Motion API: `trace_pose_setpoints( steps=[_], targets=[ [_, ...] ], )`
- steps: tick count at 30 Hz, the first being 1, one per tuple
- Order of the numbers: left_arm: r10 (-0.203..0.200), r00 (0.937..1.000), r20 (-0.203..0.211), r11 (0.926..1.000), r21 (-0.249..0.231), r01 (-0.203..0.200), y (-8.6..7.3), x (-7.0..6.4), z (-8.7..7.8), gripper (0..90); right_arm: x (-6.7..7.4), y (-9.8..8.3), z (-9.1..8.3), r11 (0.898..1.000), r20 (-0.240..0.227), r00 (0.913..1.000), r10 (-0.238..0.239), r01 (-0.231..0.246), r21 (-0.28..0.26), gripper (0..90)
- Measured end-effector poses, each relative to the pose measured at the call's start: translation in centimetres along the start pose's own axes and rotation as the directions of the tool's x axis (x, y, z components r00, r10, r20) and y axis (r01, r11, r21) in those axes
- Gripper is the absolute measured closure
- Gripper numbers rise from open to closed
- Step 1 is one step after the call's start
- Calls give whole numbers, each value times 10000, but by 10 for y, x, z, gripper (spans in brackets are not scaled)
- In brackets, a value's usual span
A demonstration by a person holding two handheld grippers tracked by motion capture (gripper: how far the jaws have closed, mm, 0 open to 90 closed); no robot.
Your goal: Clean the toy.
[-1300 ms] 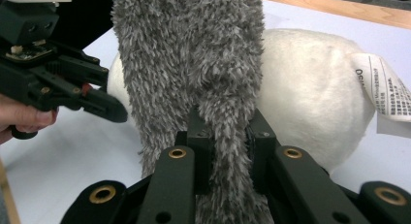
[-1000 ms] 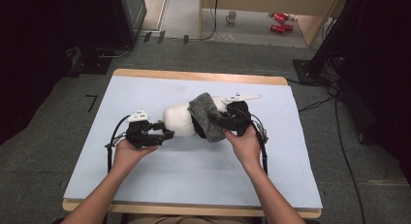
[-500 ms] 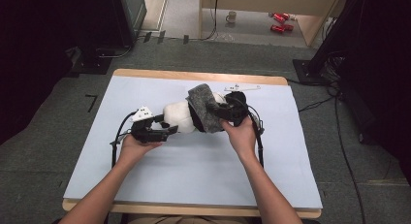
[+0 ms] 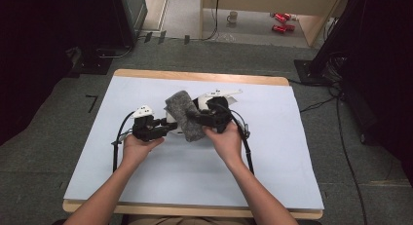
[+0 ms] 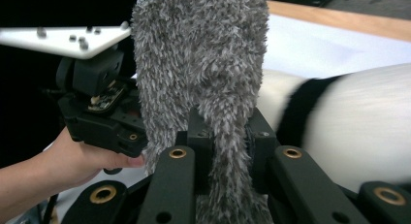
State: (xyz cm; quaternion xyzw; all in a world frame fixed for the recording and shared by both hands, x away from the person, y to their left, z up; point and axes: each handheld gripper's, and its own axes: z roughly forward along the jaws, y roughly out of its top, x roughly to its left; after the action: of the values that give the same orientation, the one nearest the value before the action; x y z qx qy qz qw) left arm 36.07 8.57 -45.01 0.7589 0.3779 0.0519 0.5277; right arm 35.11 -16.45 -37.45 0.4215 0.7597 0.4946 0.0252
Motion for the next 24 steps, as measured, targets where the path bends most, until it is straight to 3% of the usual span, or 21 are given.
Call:
trace_pose_setpoints(
  steps=[2,4,7,9,10,13,15,18,24],
  targets=[
    [-34,9999,109,10000,3,34,0,-1,0,612,1,-2,5,9999,-2,10000,-36,36,126,779],
    [29,10000,72,9998,183,-31,-1,-4,0,614,0,-7,15,9981,339,9990,-291,272,553,779],
    [63,10000,8,9997,235,-63,-3,-3,1,617,-8,-13,20,9981,384,9989,-265,244,562,775],
    [34,9999,-156,9997,236,-30,-2,-3,3,617,-13,-12,17,9970,835,9953,-485,432,635,770],
    [34,9999,-156,9997,236,-30,-2,-3,3,618,-13,-12,17,9970,835,9953,-485,432,635,770],
    [202,9995,-239,9995,235,-196,-3,-2,3,619,-21,-9,9,9974,1313,9904,-421,339,642,783],
    [244,9993,-292,9993,276,-236,-2,-3,3,619,-23,-8,5,9975,1330,9904,-388,305,638,784],
    [58,9998,-204,9991,427,-49,0,0,2,618,-26,-4,-9,9972,1660,9842,-616,538,511,786],
    [-20,9999,-114,9988,484,25,1,4,1,611,-41,3,-35,9997,1900,9817,-159,191,-151,783]
  ],
)
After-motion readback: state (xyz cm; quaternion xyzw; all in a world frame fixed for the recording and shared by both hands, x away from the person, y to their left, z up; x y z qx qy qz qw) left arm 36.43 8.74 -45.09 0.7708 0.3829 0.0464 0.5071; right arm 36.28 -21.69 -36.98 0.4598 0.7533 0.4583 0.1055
